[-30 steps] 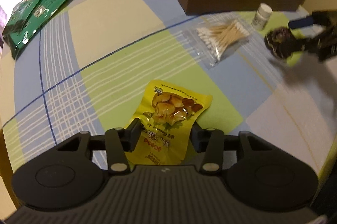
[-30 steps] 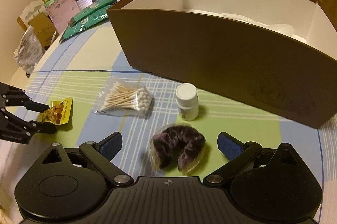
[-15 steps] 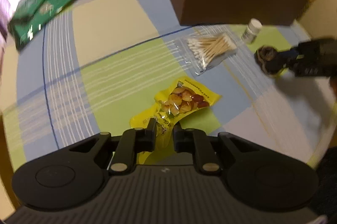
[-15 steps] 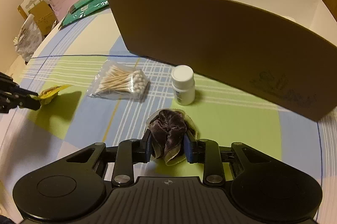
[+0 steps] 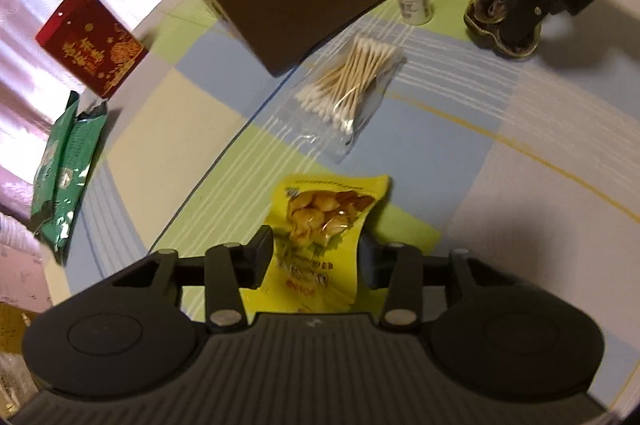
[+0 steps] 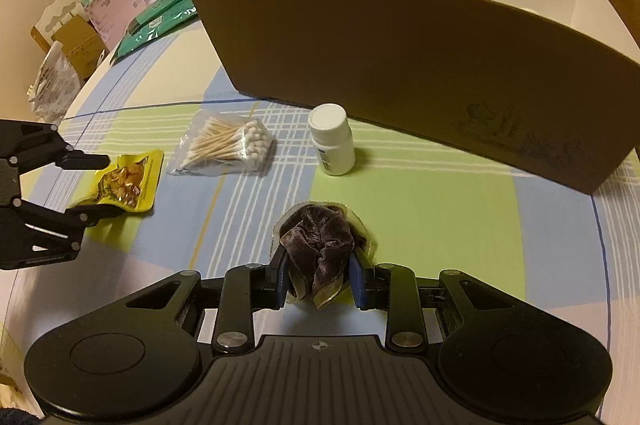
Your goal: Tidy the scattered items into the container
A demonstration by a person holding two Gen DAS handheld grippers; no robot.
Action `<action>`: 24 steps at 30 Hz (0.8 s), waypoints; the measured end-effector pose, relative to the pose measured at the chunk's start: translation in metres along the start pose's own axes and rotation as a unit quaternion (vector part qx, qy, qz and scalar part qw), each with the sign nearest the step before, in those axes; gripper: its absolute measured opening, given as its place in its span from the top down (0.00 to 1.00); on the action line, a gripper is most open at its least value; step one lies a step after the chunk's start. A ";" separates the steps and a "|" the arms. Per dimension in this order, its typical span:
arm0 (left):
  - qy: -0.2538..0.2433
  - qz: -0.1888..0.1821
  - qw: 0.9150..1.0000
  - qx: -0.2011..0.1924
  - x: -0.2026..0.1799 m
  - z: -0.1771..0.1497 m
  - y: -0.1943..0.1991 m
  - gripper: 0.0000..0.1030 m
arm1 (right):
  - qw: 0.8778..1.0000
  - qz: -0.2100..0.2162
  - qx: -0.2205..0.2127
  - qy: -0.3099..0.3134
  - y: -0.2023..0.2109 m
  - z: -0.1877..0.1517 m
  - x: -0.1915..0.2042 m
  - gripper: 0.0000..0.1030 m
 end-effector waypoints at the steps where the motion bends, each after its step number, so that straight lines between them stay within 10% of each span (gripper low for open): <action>1: 0.008 -0.015 1.000 0.004 0.004 0.002 -0.001 0.68 | 1.000 0.001 0.000 -0.001 0.000 -0.001 0.000 0.68; 24: 0.175 -0.047 0.983 0.020 0.052 0.010 0.041 1.00 | 1.000 0.010 -0.003 -0.003 0.017 0.000 -0.010 0.68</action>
Point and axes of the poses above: each gripper's, at about its wrist camera, not at the fingertips, and y roughly against the way its jaws point, x to its left, z to its top, the point moved 1 cm from there along -y, roughly the way its jaws point, and after that the axes turned 2 degrees about -z, right-handed, at the moved point
